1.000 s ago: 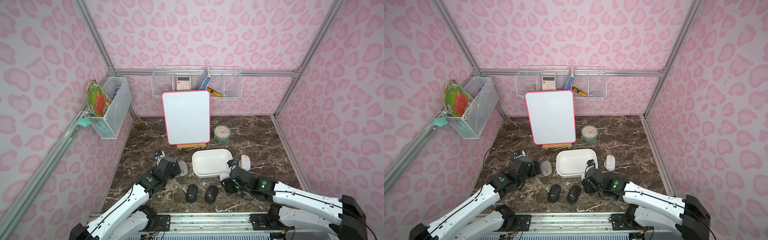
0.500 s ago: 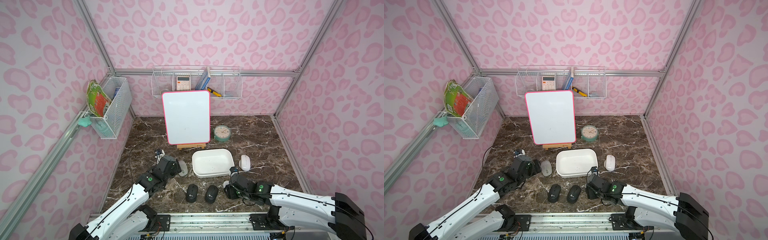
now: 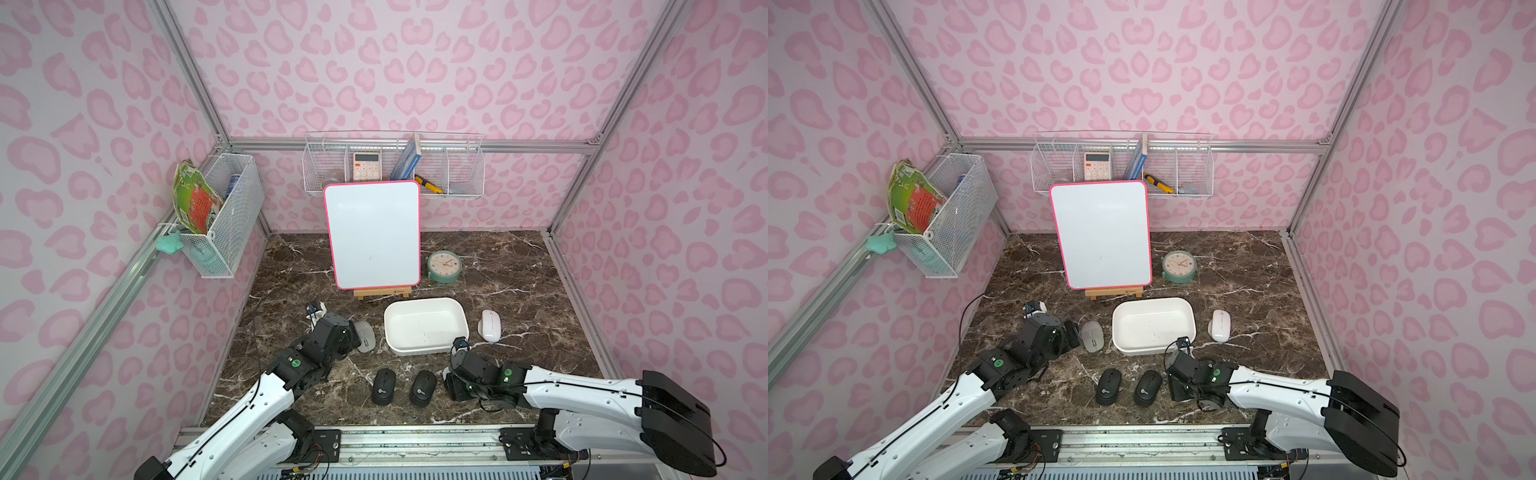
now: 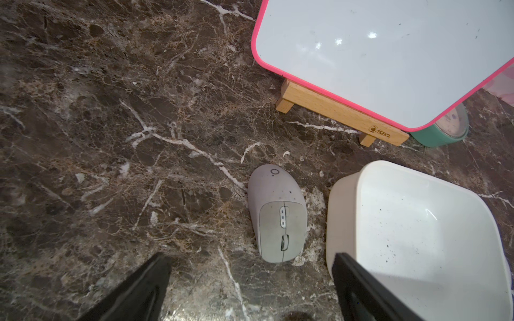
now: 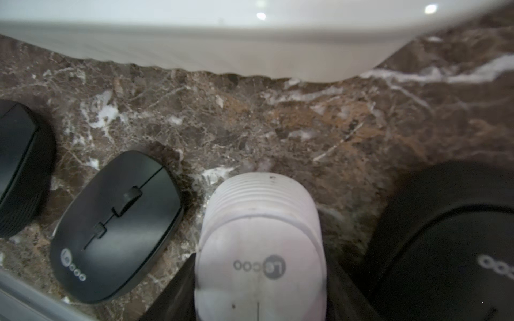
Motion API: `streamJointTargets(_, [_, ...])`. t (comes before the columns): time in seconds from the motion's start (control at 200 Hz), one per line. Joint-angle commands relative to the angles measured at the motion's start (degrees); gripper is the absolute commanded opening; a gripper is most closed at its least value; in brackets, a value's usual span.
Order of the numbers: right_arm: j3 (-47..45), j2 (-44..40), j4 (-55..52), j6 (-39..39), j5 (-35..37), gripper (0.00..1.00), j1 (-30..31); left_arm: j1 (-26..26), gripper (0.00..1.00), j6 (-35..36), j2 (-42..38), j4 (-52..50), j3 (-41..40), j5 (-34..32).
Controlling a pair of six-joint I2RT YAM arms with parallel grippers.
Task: Take out the mouse from the storage box
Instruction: Place the mouse at the center of the board.
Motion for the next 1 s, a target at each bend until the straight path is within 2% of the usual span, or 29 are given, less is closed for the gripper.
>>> streamJointTargets(0.0, [0.6, 0.6, 0.6, 0.8, 1.5, 0.58, 0.6, 0.1, 0.97, -0.3, -0.6, -0.1, -0.5, -0.8])
streamJointTargets(0.125, [1.4, 0.8, -0.2, 1.6, 3.0, 0.70, 1.1, 0.1, 0.98, -0.3, -1.3, -0.5, -0.4, -0.9])
streamJointTargets(0.25, [1.4, 0.4, 0.3, 1.4, 3.6, 0.75, 1.5, 0.2, 0.98, 0.1, -1.9, -0.5, -0.3, -1.4])
streamJointTargets(0.53, [2.0, -1.0, -1.2, 2.6, 6.1, 0.75, 2.5, 0.2, 0.98, 0.1, -3.0, -0.2, -1.4, -1.1])
streamJointTargets(0.69, [2.2, -7.5, -3.4, 3.9, 13.0, 0.76, 4.5, 0.1, 0.99, 1.4, -4.0, 1.7, -2.4, 1.6])
streamJointTargets(0.855, [0.5, -16.1, -5.6, 1.9, 22.2, 0.78, 4.5, 0.1, 0.99, 3.2, -9.4, 2.4, -4.3, -0.5])
streamJointTargets(0.92, [-0.7, -19.0, -4.8, -1.3, 24.6, 0.82, 2.4, 0.1, 0.99, 4.7, -10.3, 3.6, -4.7, -1.9])
streamJointTargets(0.995, [-1.0, -21.4, -3.7, -4.8, 24.3, 0.83, -3.3, 0.1, 0.99, 5.3, -9.9, 2.2, -3.1, -2.9])
